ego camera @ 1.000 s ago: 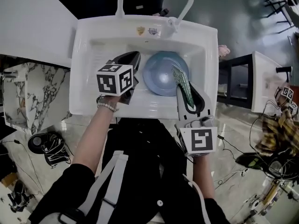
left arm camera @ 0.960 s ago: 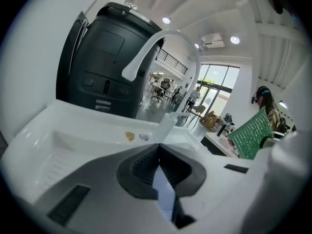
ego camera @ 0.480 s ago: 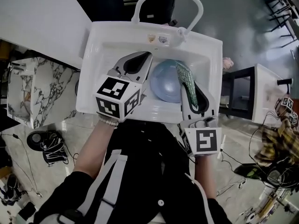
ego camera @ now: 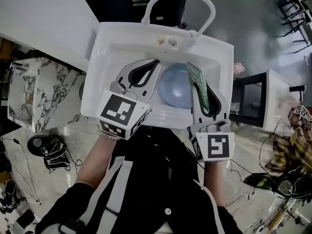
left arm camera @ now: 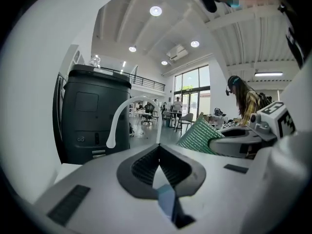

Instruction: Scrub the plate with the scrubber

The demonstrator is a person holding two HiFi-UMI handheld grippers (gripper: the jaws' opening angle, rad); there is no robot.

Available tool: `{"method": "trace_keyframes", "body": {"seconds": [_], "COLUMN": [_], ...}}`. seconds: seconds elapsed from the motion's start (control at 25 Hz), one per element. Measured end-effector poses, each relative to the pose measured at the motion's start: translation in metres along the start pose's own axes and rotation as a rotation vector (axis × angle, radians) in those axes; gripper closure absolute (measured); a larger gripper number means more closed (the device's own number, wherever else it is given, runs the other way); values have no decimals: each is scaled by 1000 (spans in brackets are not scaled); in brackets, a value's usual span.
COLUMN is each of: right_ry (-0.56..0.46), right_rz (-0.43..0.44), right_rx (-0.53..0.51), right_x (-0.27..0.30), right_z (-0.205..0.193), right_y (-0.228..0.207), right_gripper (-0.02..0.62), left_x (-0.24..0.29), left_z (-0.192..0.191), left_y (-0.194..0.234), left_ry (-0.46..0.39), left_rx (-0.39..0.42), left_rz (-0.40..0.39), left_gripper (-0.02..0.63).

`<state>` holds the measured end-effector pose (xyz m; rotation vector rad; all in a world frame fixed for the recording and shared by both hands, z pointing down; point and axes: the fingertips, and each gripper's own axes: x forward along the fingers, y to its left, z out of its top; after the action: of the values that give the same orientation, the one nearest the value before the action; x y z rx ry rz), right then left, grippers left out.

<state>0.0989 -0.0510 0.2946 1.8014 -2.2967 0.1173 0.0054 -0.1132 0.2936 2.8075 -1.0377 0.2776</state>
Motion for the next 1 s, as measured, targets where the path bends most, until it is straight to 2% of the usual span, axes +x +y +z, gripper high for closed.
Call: {"method": "trace_keyframes", "body": {"seconds": [0.28, 1.0], "right_ry": [-22, 4], "right_rz": [48, 70], "right_rx": [-32, -61], "right_x": [2, 2], "right_z": [2, 0], "right_y": [8, 18], "right_gripper": [500, 500], "left_x": [-2, -9], "left_z": [-2, -6], "left_y": [-9, -12], "left_ry": [9, 18], "left_rx": [14, 9], "left_rz": [-23, -31], "left_gripper": [606, 606]}}
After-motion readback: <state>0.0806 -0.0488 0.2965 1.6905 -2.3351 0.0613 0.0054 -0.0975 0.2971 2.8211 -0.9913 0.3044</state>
